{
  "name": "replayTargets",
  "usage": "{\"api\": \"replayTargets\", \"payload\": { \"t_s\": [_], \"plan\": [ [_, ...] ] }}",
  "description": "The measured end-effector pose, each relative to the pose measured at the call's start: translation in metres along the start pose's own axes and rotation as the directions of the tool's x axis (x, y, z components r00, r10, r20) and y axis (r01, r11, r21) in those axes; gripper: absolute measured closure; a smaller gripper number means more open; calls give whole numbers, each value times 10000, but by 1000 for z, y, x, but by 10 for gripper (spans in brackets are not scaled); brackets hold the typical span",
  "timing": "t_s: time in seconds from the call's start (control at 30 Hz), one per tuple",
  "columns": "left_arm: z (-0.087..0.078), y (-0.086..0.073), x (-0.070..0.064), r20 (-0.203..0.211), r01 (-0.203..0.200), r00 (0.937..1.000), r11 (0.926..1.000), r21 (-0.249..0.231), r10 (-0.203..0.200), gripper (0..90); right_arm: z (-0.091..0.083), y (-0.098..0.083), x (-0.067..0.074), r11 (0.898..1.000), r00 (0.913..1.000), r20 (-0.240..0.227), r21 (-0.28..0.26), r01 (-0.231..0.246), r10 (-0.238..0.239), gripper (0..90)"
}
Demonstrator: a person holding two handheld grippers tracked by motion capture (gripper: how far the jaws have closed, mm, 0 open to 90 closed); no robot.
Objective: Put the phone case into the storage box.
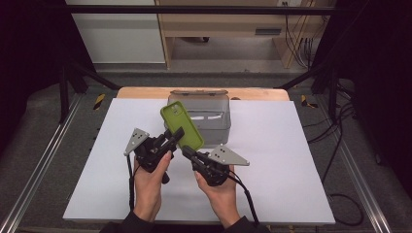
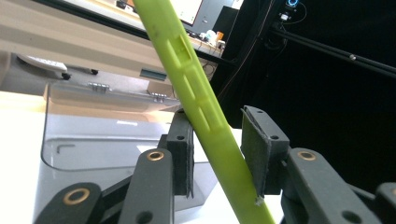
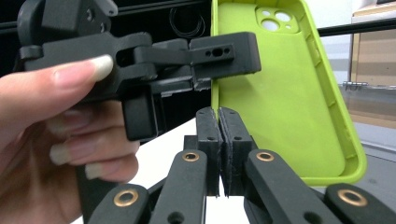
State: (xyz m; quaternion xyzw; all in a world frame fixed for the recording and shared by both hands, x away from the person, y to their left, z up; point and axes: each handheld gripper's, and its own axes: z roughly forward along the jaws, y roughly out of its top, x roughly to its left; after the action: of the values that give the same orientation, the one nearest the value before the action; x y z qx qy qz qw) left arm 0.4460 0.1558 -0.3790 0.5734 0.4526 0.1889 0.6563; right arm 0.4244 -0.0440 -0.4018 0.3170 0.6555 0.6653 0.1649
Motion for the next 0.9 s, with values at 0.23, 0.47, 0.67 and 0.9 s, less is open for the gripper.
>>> {"api": "replayTargets", "payload": {
  "t_s": [0.23, 0.47, 0.67, 0.9],
  "plan": [
    [-1, -1, 0, -103, 277, 9996, 9995, -175, -279, 676, 2, -2, 1, 9999, 9999, -8, -26, -121, 121, 878],
    [-2, -2, -1, -56, 547, 9985, 9982, -239, -548, 692, 3, -2, 3, 9995, 9995, -52, -52, -306, 305, 878],
    [-2, -4, 3, 70, 887, 9960, 9958, -237, -886, 710, 5, -3, 3, 9995, 9994, -101, 21, -331, 331, 878],
    [-1, -6, 0, 43, 994, 9950, 9948, -208, -993, 772, 11, -9, 2, 9994, 9998, 75, 297, -161, 158, 875]
  ]
}}
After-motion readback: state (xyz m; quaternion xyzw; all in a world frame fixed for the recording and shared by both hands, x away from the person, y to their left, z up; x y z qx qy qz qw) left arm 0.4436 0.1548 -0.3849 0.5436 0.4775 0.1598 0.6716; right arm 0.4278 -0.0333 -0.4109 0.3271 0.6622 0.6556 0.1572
